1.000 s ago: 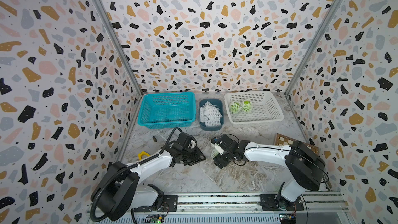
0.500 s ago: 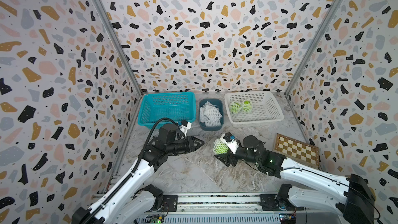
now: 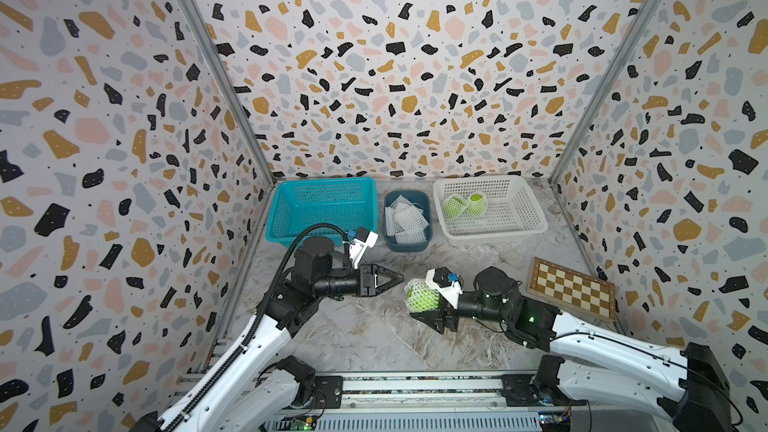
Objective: Sleeve custard apples in foam nets
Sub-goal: Pick up the custard apple from the center of the board, then adjust the foam net on the custard apple.
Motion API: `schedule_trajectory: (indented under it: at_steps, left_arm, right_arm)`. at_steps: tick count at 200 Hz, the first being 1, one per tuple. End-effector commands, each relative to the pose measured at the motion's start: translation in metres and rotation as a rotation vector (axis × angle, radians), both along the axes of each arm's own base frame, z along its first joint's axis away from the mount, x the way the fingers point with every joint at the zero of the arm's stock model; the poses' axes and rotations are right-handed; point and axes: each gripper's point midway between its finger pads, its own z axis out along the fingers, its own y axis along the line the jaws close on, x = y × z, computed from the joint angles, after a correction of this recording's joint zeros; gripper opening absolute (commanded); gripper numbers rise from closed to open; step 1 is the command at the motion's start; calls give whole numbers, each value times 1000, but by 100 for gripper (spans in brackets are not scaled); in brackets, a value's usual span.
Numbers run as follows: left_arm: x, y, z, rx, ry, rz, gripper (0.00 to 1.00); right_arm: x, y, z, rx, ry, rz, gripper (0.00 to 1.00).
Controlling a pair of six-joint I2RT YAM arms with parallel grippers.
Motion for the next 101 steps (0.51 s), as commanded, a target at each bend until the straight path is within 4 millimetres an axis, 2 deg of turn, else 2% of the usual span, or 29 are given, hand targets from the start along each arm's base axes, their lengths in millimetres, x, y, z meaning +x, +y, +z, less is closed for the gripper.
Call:
schedule_trajectory:
  at_steps: [1,32,47,101]
  left_arm:
    - [-13,-7,32,-65,-87,-70,42]
    - [-21,-17,32,-52,-90,-119,41]
    - [-24,-20,26,-33,-62,-136,40]
    - [-17,-23,9,40,-29,-118,39]
  right_arm:
    - [-4,4,18,42,-28,28,76]
    - [-2,6,18,32,-29,26,76]
    - [-1,7,17,28,-24,25,76]
    - [0,7,19,29,-27,19,75]
